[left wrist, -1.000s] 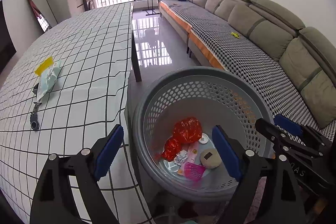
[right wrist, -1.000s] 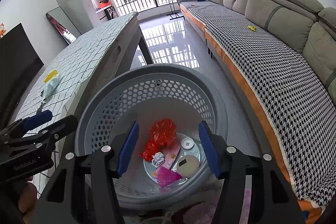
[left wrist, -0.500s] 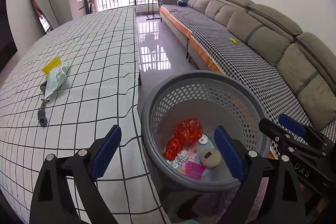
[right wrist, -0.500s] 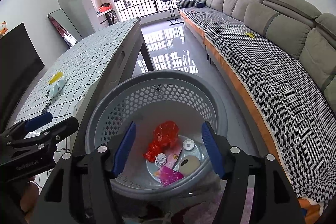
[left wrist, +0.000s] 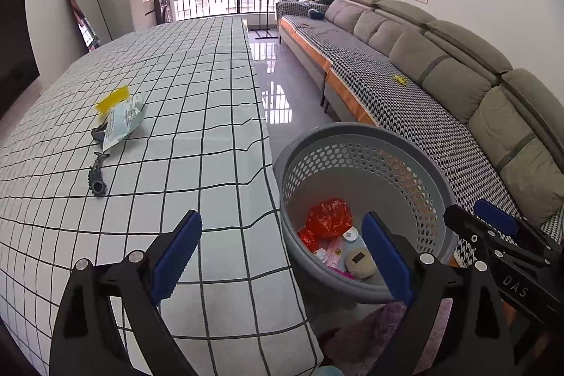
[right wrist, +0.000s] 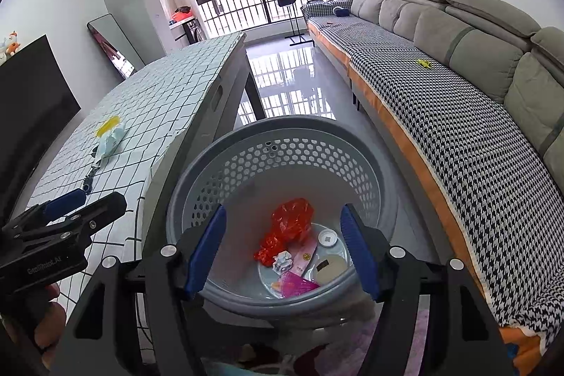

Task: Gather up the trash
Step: 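Withdraw both open tools from the basket back toward the table, then move the right tool to the white-blue packet and close on it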

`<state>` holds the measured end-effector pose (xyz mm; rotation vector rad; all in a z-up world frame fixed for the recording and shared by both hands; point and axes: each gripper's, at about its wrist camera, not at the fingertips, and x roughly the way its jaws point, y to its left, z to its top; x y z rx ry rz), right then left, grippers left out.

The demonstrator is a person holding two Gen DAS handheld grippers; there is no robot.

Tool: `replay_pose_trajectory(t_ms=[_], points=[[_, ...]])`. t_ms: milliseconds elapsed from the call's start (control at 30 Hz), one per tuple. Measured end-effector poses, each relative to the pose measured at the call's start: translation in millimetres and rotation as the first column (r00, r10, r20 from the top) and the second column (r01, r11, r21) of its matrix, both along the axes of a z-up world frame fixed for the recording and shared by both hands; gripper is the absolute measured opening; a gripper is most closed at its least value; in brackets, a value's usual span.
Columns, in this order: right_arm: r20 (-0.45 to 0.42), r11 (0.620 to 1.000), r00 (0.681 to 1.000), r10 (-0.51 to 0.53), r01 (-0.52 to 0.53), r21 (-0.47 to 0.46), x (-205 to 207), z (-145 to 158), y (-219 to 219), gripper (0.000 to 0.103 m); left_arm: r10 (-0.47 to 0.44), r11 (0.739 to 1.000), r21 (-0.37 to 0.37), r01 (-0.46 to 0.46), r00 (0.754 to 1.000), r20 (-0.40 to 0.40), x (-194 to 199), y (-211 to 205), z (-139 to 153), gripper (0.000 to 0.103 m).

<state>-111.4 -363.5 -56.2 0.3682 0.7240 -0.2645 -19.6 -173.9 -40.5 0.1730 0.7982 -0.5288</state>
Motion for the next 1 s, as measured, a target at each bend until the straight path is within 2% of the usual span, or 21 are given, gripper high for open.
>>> replay_pose_trajectory(t_ms=[600,1000], points=[[0.029,0.991,0.991,0.129,-0.128,-0.033,42.9,15.7,65.1,0.067,0.114,0.993,-0.032,-0.114,0.993,0.016,13.8,80.3,8.6,0.090],[0.061,0.963,0.961,0.269,-0.266,-0.047,95.0,28.4,108.6,0.067,0.261,0.965,-0.016,-0.261,0.964,0.052,39.7,140.8,15.5,0.090]])
